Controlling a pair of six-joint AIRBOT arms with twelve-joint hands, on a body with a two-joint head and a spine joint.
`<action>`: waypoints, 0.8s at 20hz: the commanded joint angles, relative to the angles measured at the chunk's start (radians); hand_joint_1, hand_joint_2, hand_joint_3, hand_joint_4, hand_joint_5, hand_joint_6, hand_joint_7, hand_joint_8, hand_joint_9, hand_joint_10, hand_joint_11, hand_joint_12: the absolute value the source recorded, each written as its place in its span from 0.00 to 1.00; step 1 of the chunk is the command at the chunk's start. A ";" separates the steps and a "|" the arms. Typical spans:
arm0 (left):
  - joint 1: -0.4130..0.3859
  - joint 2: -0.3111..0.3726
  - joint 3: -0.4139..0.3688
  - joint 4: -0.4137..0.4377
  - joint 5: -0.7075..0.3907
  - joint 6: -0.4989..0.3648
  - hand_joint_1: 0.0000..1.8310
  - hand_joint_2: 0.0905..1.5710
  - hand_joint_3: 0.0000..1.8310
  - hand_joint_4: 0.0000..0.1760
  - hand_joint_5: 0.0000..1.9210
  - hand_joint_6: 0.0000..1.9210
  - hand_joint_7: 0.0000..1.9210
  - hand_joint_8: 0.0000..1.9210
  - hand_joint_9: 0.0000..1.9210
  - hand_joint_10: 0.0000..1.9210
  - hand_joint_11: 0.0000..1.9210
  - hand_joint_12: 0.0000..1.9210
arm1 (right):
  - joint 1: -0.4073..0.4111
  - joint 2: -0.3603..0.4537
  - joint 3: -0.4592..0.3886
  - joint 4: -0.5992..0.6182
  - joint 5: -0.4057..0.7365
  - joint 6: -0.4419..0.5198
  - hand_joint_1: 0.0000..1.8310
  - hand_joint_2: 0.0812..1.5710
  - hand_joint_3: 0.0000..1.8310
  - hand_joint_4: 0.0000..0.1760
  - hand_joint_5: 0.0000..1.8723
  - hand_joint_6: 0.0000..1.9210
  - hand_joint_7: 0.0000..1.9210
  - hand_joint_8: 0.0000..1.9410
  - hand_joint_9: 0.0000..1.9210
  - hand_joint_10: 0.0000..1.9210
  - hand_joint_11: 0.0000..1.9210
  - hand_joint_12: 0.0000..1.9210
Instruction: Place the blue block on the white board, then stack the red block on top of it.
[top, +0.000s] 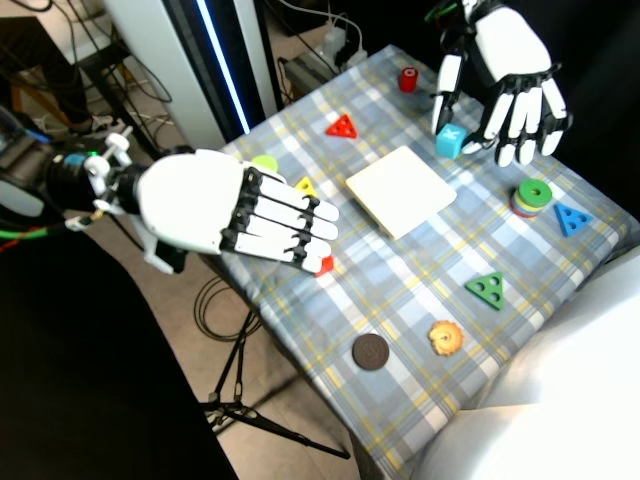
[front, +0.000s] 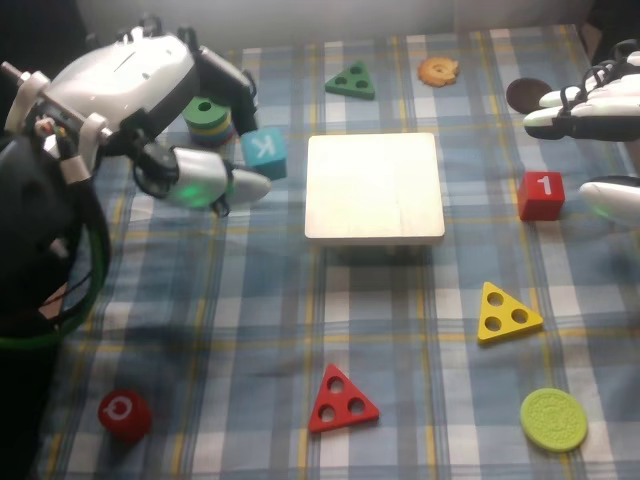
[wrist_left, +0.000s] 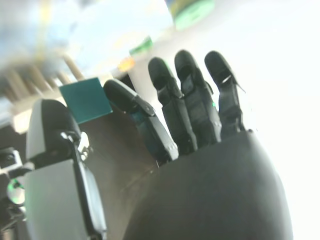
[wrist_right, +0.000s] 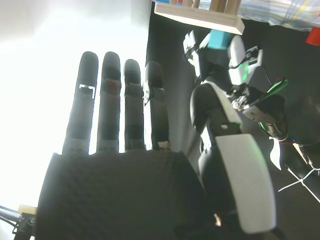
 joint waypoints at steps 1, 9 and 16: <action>-0.021 -0.019 0.000 0.058 -0.092 -0.010 0.57 0.67 0.00 1.00 0.54 0.45 0.38 0.00 0.26 0.00 0.01 0.36 | 0.008 -0.005 0.006 0.022 0.117 0.006 0.21 0.88 0.00 0.00 0.26 0.00 0.26 0.00 0.26 0.00 0.12 0.35; -0.073 -0.137 0.080 0.071 -0.001 -0.010 0.57 0.67 0.00 1.00 0.54 0.45 0.39 0.00 0.28 0.00 0.01 0.39 | 0.010 -0.015 0.014 0.018 0.117 0.006 0.20 0.87 0.00 0.00 0.26 0.00 0.25 0.00 0.26 0.00 0.12 0.35; -0.077 -0.181 0.131 0.038 0.054 -0.010 0.58 0.67 0.00 0.86 0.55 0.44 0.38 0.00 0.27 0.00 0.00 0.38 | 0.016 -0.022 0.020 0.009 0.117 0.009 0.20 0.87 0.00 0.00 0.26 0.00 0.25 0.00 0.26 0.00 0.13 0.31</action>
